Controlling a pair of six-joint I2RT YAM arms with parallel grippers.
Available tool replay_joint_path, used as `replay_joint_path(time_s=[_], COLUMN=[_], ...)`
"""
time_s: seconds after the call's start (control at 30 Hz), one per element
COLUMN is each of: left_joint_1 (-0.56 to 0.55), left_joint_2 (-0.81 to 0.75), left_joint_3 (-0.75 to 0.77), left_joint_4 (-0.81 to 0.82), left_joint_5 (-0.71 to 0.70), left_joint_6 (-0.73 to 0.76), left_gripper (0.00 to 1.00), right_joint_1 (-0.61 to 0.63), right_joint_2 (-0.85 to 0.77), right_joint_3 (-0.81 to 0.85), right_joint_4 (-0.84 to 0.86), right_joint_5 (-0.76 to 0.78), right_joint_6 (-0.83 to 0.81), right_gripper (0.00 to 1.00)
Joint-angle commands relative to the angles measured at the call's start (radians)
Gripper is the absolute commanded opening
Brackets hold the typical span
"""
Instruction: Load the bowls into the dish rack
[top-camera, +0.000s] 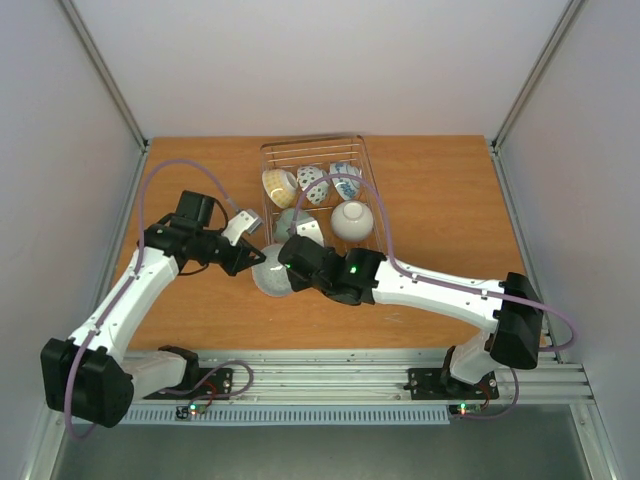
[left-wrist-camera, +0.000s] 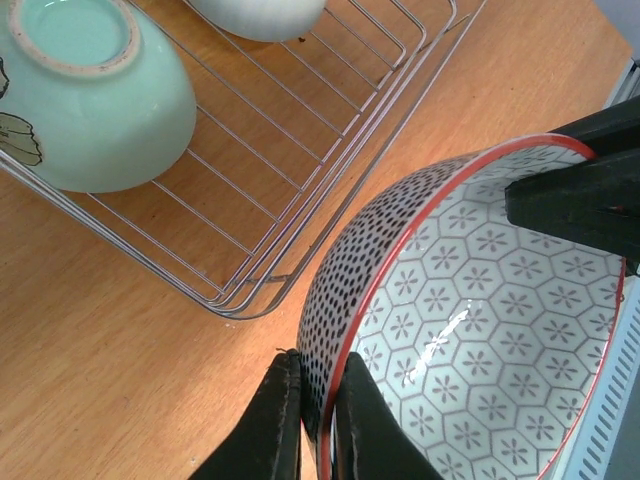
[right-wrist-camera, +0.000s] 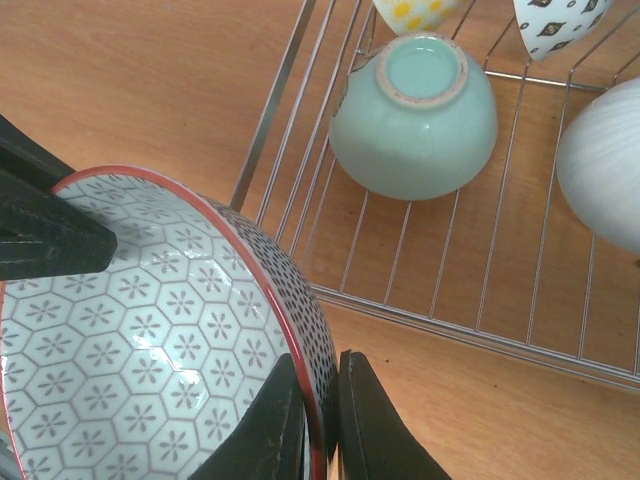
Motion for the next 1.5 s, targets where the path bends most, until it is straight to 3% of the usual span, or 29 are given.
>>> replay_joint_path(time_s=[0.0,0.1,0.17,0.27,0.33,0.5,0.93,1.2,1.47], left_joint_1=[-0.011,-0.01,-0.011,-0.011,-0.011,-0.006,0.018,0.02,0.021], left_joint_2=[-0.006,-0.005,-0.006,-0.015,-0.021,-0.034,-0.03,-0.027,-0.027], left_joint_3=[0.003,0.005,0.007,0.008,0.006,0.001,0.004,0.007,0.012], left_joint_4=[-0.016,-0.02,-0.024,-0.025,-0.028,-0.006,-0.026,-0.042,-0.06], left_joint_5=[0.103,0.104,0.097,0.097,0.104,0.089,0.177,0.197,0.226], left_joint_6=[0.085,0.088,0.09,0.099,0.112,0.115,0.134,0.149,0.168], left_gripper=[0.0,0.0,0.01,0.01,0.0,0.01,0.0,0.01,0.01], right_joint_1=[0.0,0.001,0.001,0.001,0.001,0.001,-0.042,-0.058,-0.058], right_joint_2=[-0.018,-0.021,-0.028,-0.064,-0.092,-0.165,-0.341,-0.367,-0.401], right_joint_3=[0.023,0.018,0.008,-0.027,-0.05,-0.104,-0.342,-0.436,-0.495], right_joint_4=[0.072,0.089,0.098,0.13,0.143,0.143,0.332,0.482,0.555], right_joint_5=[-0.027,-0.044,-0.048,-0.049,-0.038,0.015,-0.27,-0.432,-0.459], right_joint_6=[-0.047,-0.059,-0.064,-0.085,-0.102,-0.136,-0.167,-0.125,-0.087], right_gripper=[0.01,0.02,0.13,0.43,0.57,0.69,0.91,0.93,0.93])
